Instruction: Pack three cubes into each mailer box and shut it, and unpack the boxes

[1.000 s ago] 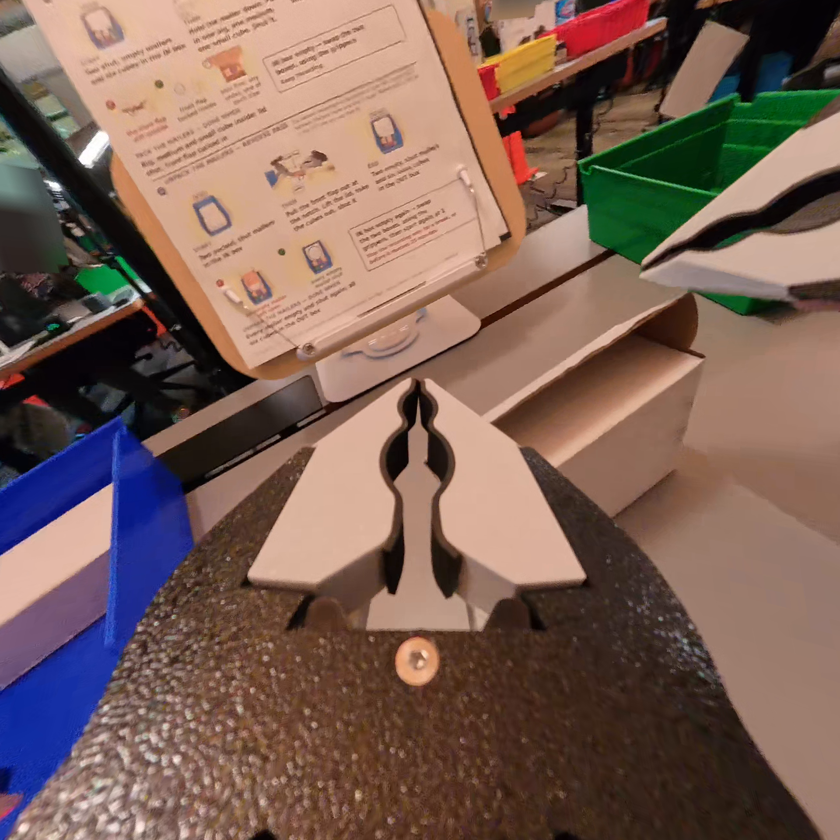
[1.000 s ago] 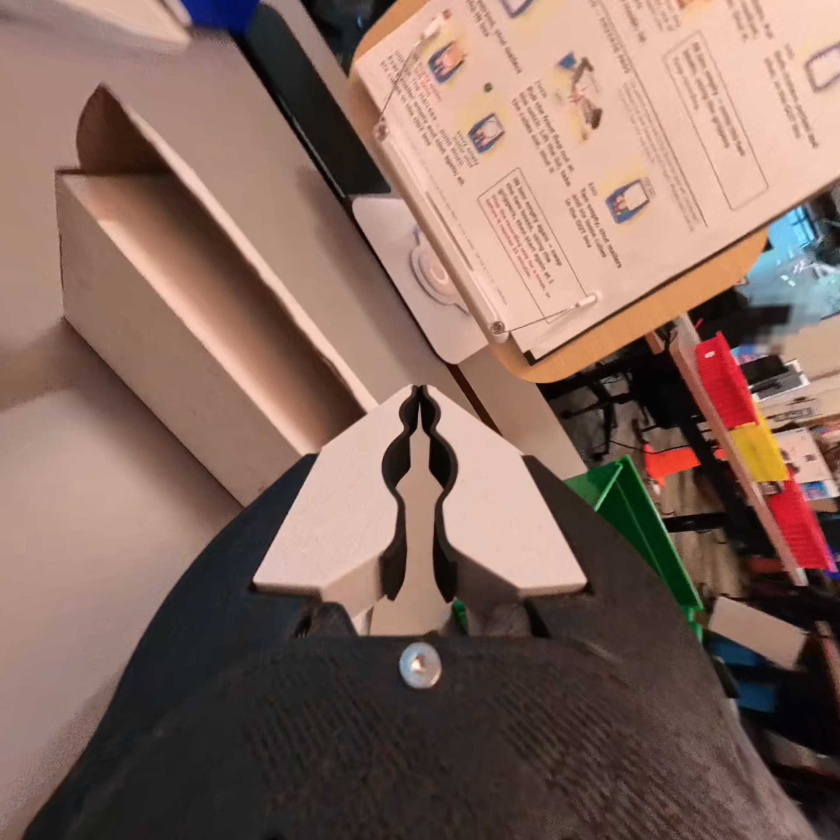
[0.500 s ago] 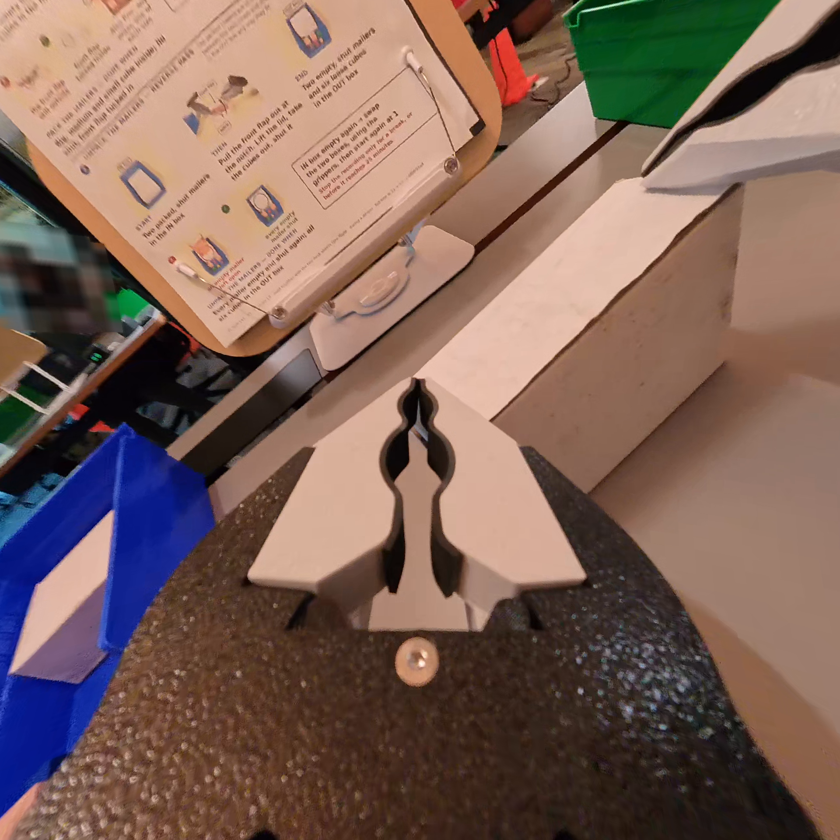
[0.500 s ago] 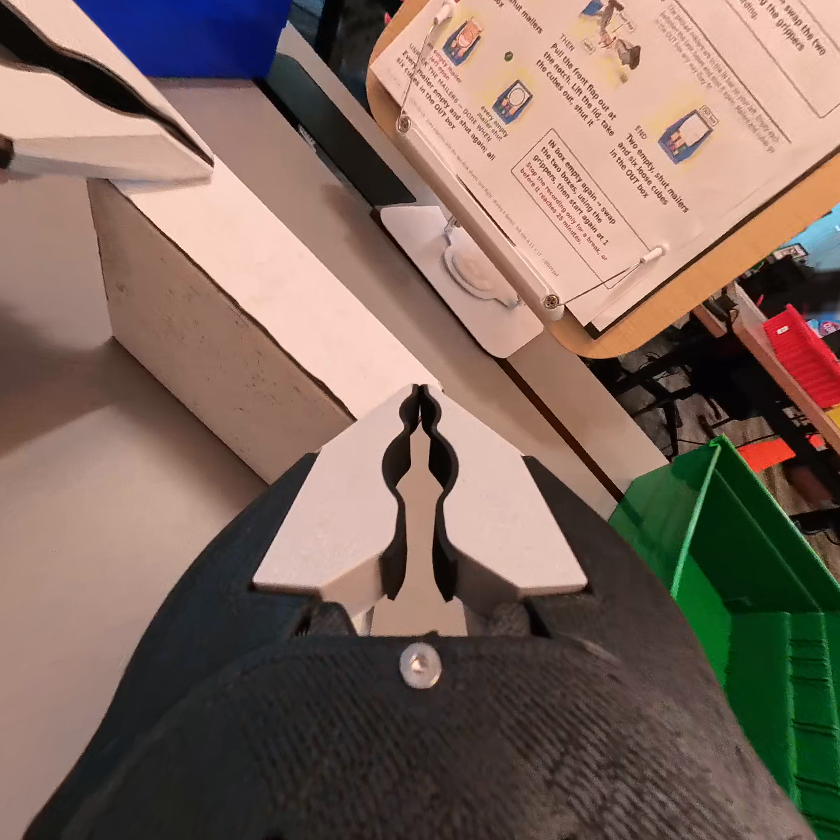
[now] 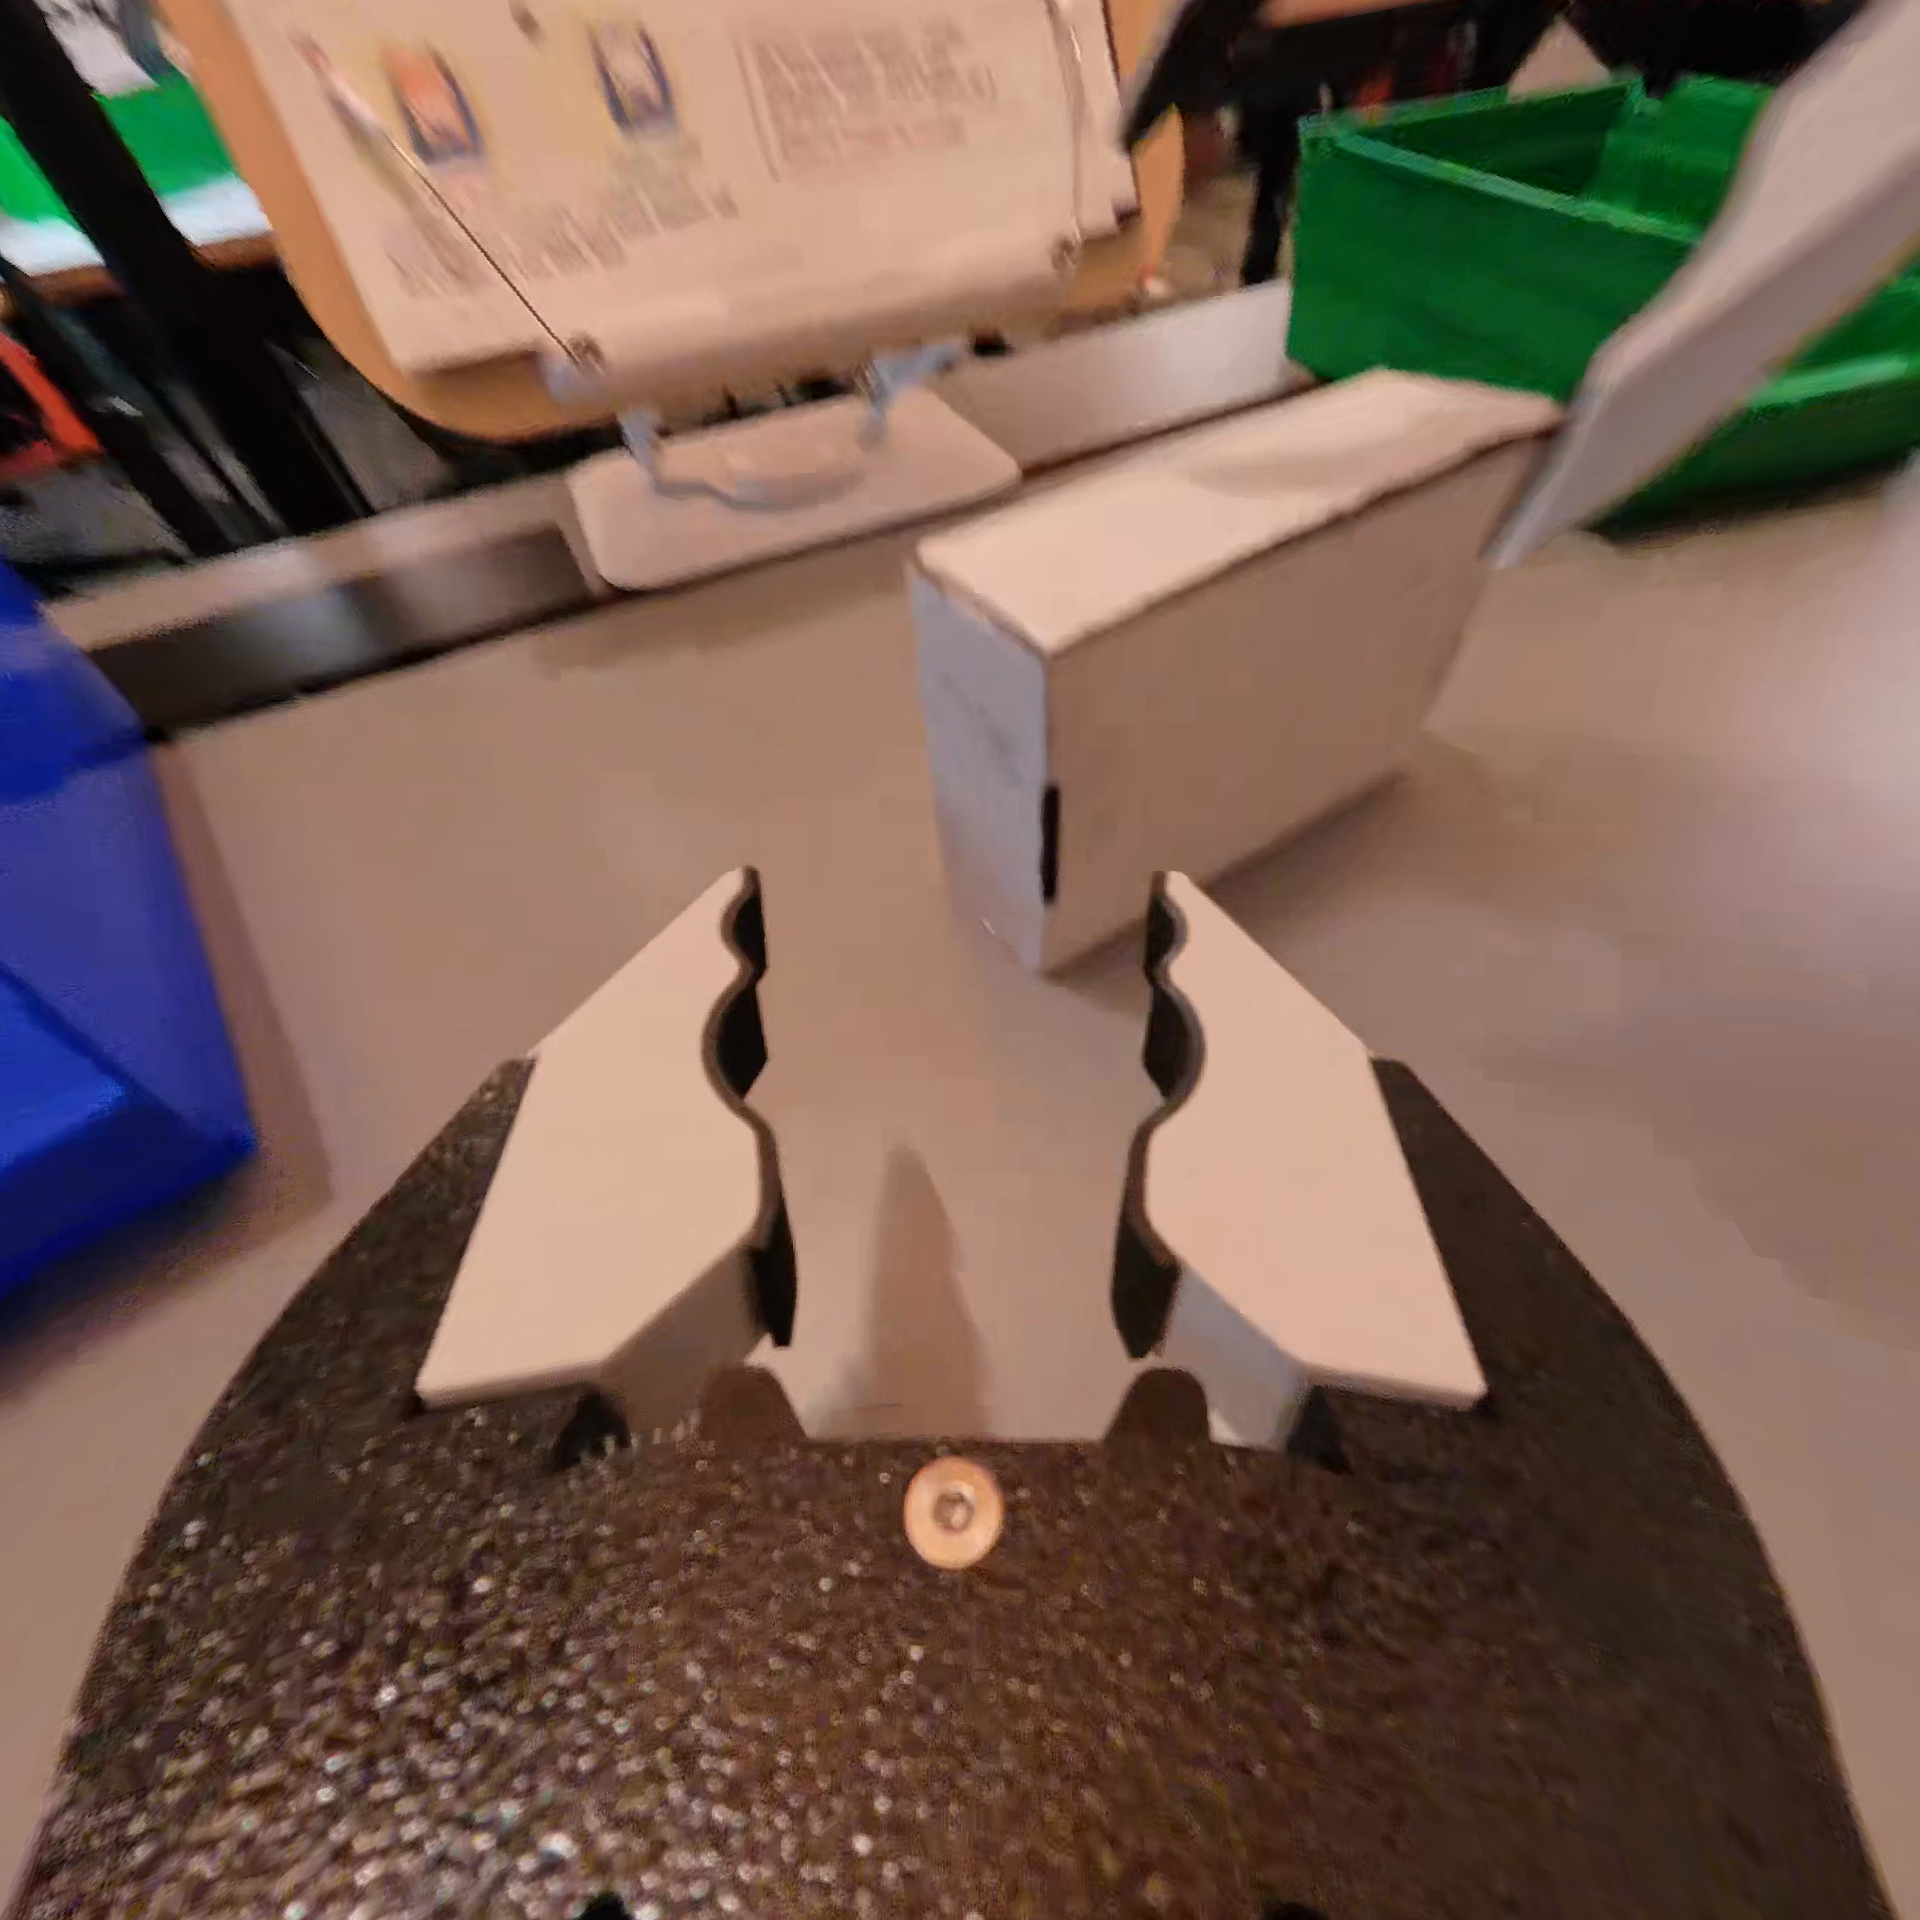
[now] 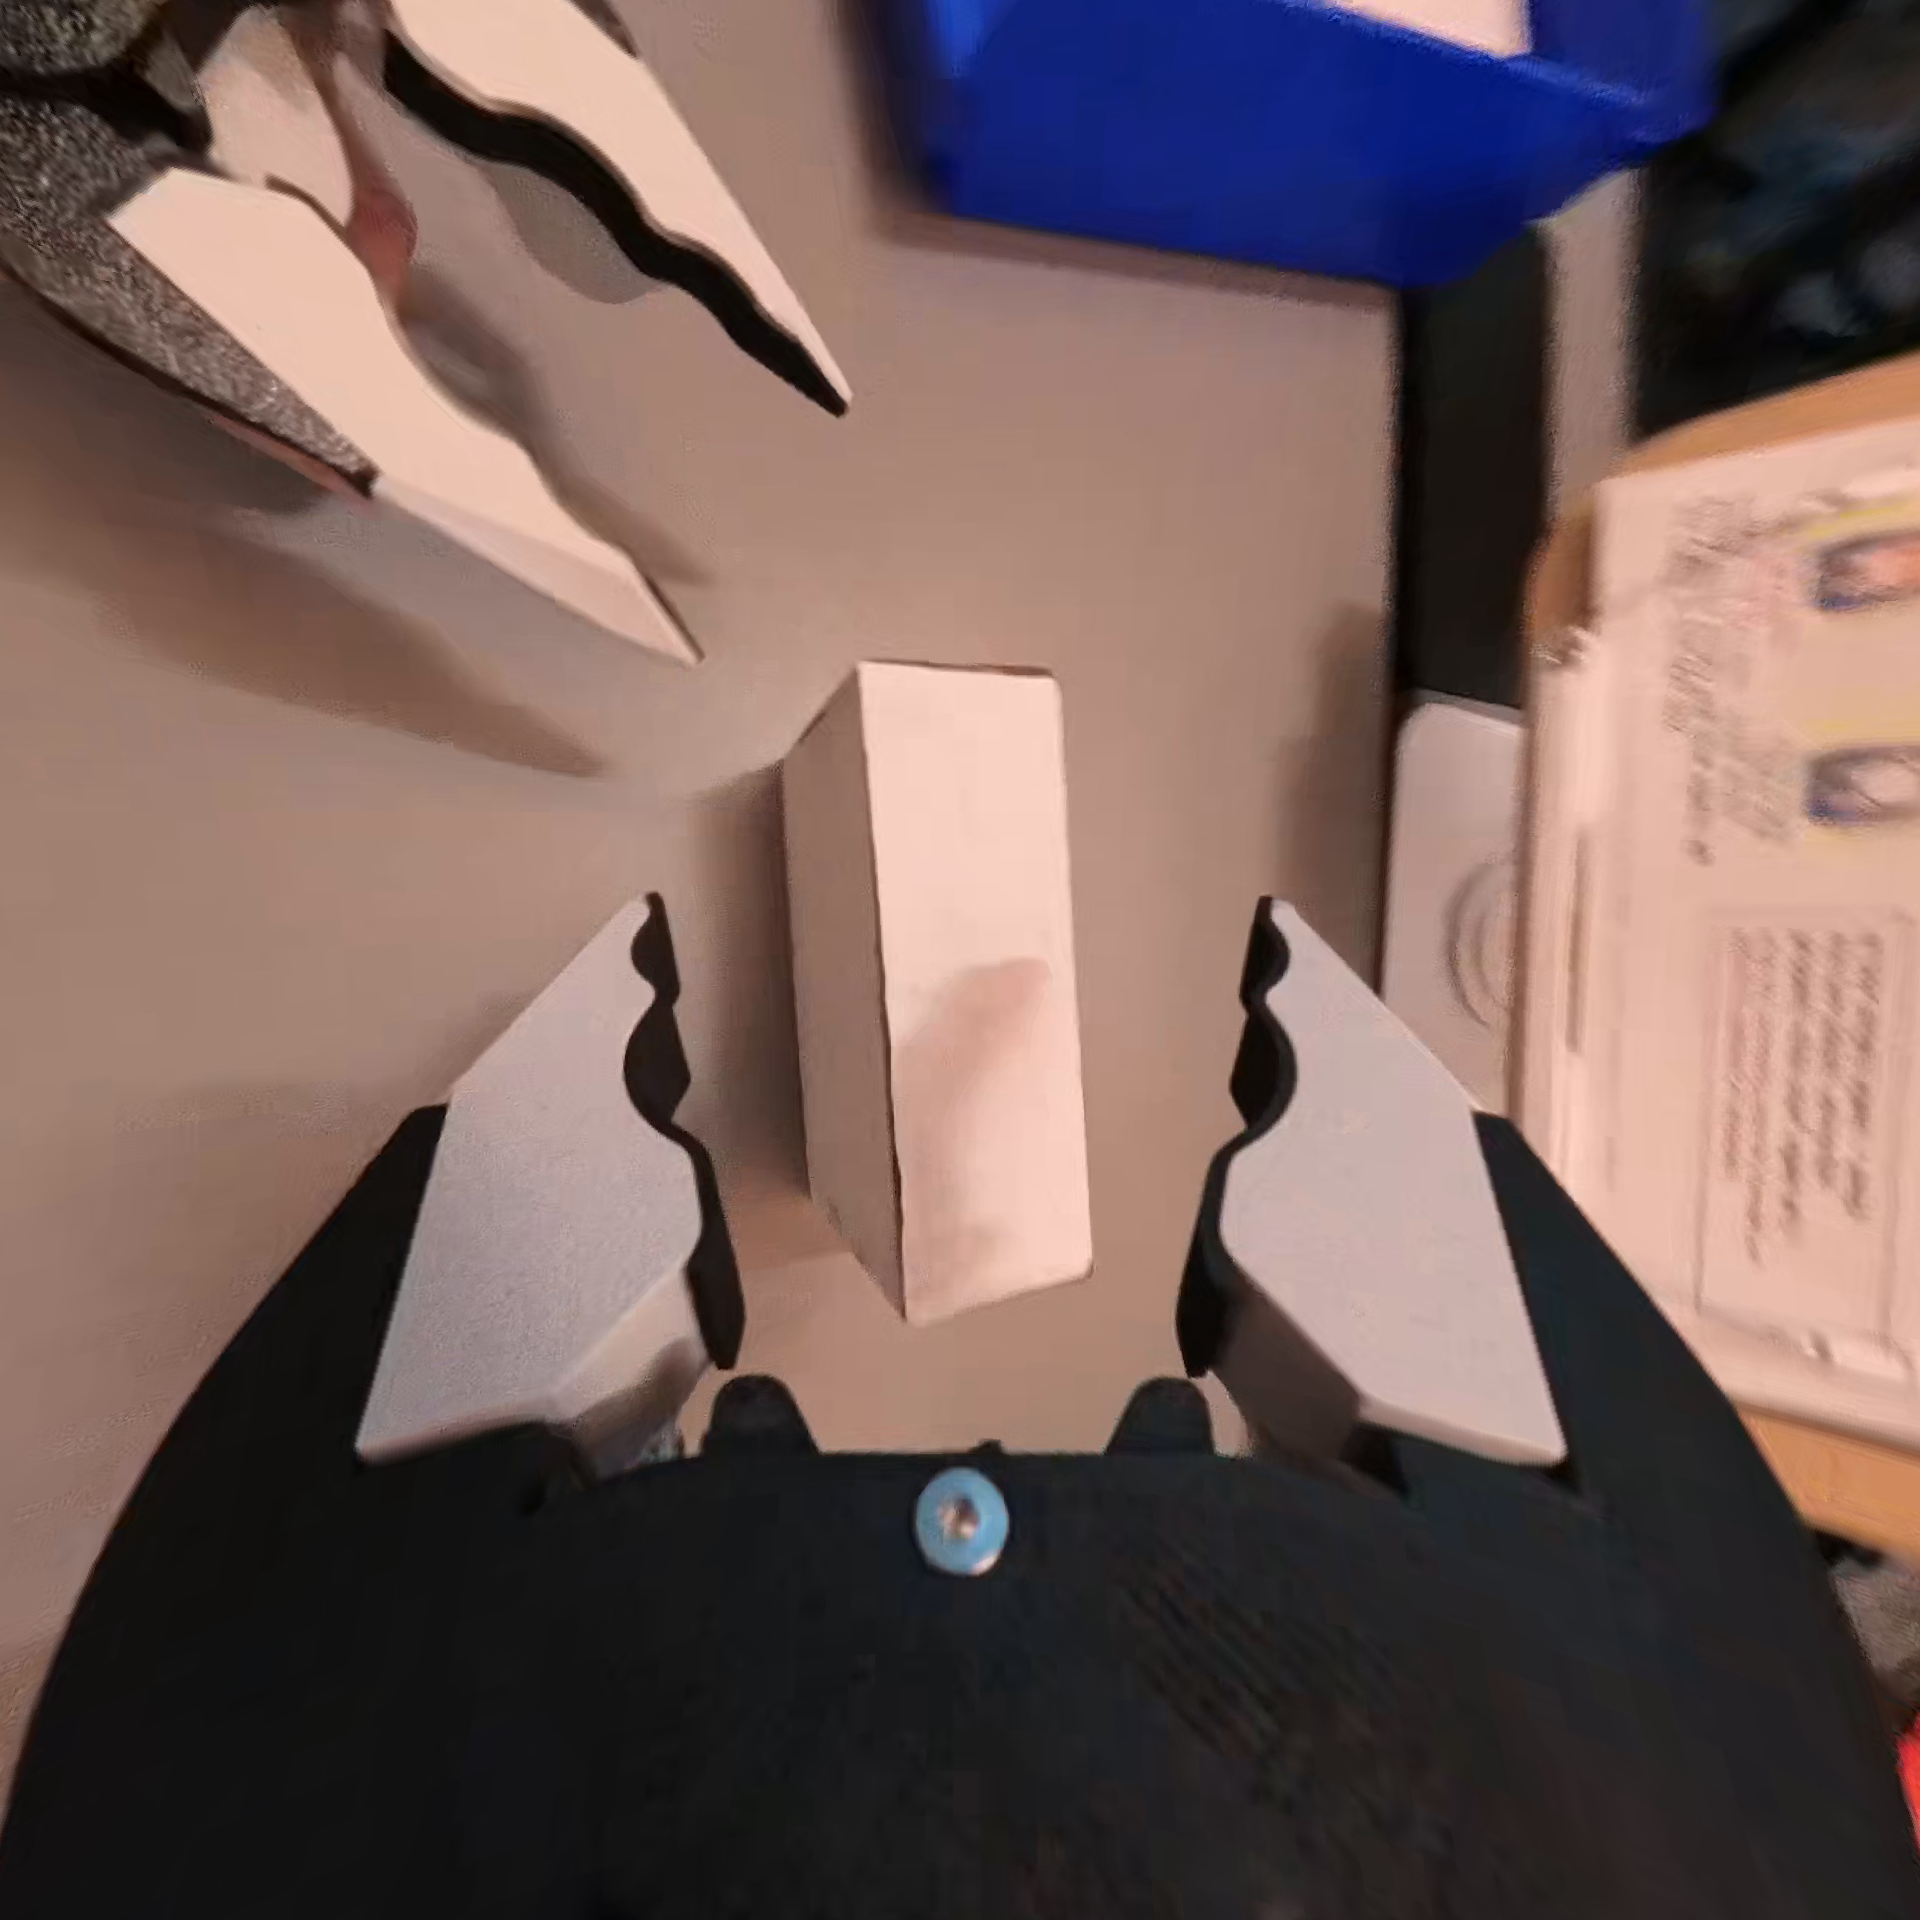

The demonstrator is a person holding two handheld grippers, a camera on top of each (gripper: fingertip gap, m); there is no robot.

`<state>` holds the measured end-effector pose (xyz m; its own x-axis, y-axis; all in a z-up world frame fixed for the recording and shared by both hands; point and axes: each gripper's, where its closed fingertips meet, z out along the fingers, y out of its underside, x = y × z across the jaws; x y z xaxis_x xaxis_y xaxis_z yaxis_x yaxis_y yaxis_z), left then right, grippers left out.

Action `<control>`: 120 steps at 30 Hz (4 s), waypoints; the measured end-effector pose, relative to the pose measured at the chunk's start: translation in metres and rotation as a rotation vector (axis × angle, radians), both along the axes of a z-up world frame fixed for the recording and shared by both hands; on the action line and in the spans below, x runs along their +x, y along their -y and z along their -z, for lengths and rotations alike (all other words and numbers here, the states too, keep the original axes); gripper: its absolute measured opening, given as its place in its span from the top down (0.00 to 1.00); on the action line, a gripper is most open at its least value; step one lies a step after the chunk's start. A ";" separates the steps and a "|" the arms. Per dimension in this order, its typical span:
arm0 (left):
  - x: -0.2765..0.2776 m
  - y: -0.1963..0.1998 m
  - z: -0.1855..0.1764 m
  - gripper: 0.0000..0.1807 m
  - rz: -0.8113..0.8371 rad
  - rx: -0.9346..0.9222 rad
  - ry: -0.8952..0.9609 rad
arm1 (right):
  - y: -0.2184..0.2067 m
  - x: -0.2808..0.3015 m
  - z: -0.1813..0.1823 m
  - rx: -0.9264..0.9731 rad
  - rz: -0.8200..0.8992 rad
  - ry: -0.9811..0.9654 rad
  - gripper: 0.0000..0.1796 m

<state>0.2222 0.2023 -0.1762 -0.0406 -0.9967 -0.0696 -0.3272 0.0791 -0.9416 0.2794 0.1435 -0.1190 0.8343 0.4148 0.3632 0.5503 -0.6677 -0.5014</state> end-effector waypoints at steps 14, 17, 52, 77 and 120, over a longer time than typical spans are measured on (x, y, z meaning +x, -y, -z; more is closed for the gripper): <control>-0.039 -0.012 0.037 0.60 0.059 -0.095 -0.134 | -0.004 0.022 0.066 -0.437 -0.003 -0.043 0.65; -0.038 -0.011 0.036 0.62 0.062 -0.100 -0.133 | -0.002 0.020 0.066 -0.458 -0.016 -0.061 0.66; -0.046 0.030 0.007 0.65 0.135 -0.009 -0.127 | 0.261 0.313 -0.004 -0.059 0.669 1.011 0.66; -0.031 0.054 0.019 0.65 0.195 -0.085 -0.212 | 0.264 0.381 0.076 -0.025 0.679 0.927 0.66; 0.067 -0.337 -0.024 0.32 0.425 0.634 -0.862 | 0.175 0.060 0.023 0.534 0.425 0.023 0.28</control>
